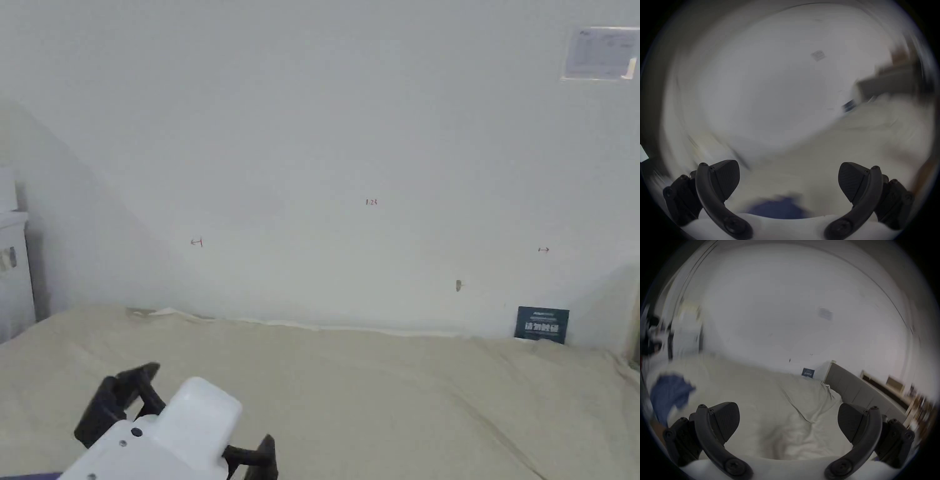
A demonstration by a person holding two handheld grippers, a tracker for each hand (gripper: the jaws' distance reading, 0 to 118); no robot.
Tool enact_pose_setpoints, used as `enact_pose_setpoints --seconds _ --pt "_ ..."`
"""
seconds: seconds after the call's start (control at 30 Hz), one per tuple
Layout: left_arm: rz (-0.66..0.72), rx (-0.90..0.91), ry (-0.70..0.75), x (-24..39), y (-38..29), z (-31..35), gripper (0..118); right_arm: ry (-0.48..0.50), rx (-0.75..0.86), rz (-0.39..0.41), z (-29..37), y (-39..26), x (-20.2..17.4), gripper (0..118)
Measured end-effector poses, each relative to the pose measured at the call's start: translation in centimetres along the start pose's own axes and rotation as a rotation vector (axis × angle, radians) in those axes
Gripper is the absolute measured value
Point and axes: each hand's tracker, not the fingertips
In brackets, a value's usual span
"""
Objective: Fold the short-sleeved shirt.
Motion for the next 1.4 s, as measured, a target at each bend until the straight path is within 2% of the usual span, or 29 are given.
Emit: enact_pose_setpoints --seconds 0.03,0.07,0.13,0.17,0.2,0.23,0.27,0.3,0.33,0.37,0.47,0.5,0.57,0.6,0.63,0.7,0.77,0.87,0.93,1.07,1.17,1.23,1.3,1.37,1.4 --pt "0.227 -0.069 -0.193 -0.9 -0.5 -0.6 118 0.043 -0.036 -0.008 0.0 -0.2 -0.3 118" --pt "0.486 -0.104 -0.388 -1.9 -1.4 -1.4 118 0.143 -0.056 -0.074 0.1 -0.4 -0.1 118" --pt "0.832 -0.112 -0.701 -2.7 -3.4 -2.3 118 0.363 0.034 -0.381 0.7 -0.8 0.8 118" --pt "0.985 -0.106 -0.785 -2.8 -4.3 -2.6 118 0.476 0.119 -0.545 1.4 -0.8 1.6 118" --pt "1.094 -0.137 -0.793 -2.3 -4.5 -2.9 118 0.555 0.197 -0.683 1.7 -1.2 2.0 118" --pt "1.150 -0.168 -0.739 -2.2 -4.5 -3.1 118 0.590 0.286 -0.802 2.0 -1.6 2.2 118" --pt "1.161 -0.158 -0.676 -2.3 -4.4 -2.9 118 0.562 0.378 -0.861 2.6 -1.9 2.0 118" --pt "1.141 -0.135 -0.630 -2.3 -4.2 -2.7 118 0.514 0.440 -0.874 3.1 -1.9 2.1 118" --pt "1.027 -0.038 -0.512 -1.8 -3.5 -1.7 118 0.409 0.498 -0.837 3.9 -1.7 1.7 118" --pt "0.877 0.077 -0.346 -1.6 -2.8 -0.6 118 0.284 0.549 -0.751 4.8 -1.3 1.1 118" --pt "0.470 0.326 0.084 0.7 -0.8 3.2 118 -0.052 0.531 -0.393 5.2 0.4 -1.1 118" --pt "0.329 0.453 0.183 1.7 -0.6 4.2 118 -0.104 0.507 -0.286 5.0 0.8 -1.6 118" --pt "0.034 0.650 0.346 3.6 -0.9 5.1 118 -0.114 0.446 -0.113 4.0 1.3 -2.2 118" --pt "-0.058 0.685 0.385 3.3 -1.5 4.8 118 -0.131 0.415 -0.094 3.7 1.5 -2.5 118" --pt "-0.104 0.669 0.399 3.6 -1.5 4.7 118 -0.106 0.402 -0.111 3.5 1.6 -2.6 118" --pt "-0.033 0.628 0.319 3.6 -1.1 4.8 118 -0.015 0.425 -0.219 3.4 1.4 -1.9 118" --pt "0.075 0.543 0.254 2.5 -1.2 3.9 118 0.019 0.416 -0.319 3.3 1.4 -1.4 118" --pt "0.198 0.449 0.217 1.6 -1.4 2.9 118 0.062 0.434 -0.390 3.1 1.0 -0.7 118" --pt "0.215 0.406 0.218 1.4 -1.6 2.4 118 0.099 0.421 -0.398 3.0 1.0 -0.4 118" --pt "0.161 0.347 0.219 1.6 -1.7 1.7 118 0.099 0.411 -0.387 2.9 0.9 -0.4 118" --pt "0.263 0.340 0.170 1.3 -1.9 1.9 118 0.098 0.378 -0.417 2.7 0.9 -0.3 118" --pt "0.269 0.330 0.165 1.2 -1.8 1.8 118 0.092 0.357 -0.437 2.8 1.0 -0.4 118" --pt "0.283 0.323 0.096 1.2 -1.7 1.9 118 0.089 0.341 -0.450 2.7 1.0 -0.4 117" --pt "0.294 0.317 0.111 1.3 -1.5 1.8 118 0.073 0.328 -0.452 2.4 0.8 -0.5 110" --pt "0.293 0.308 0.114 1.4 -1.5 1.7 118 0.064 0.324 -0.441 2.2 0.8 -0.6 89"
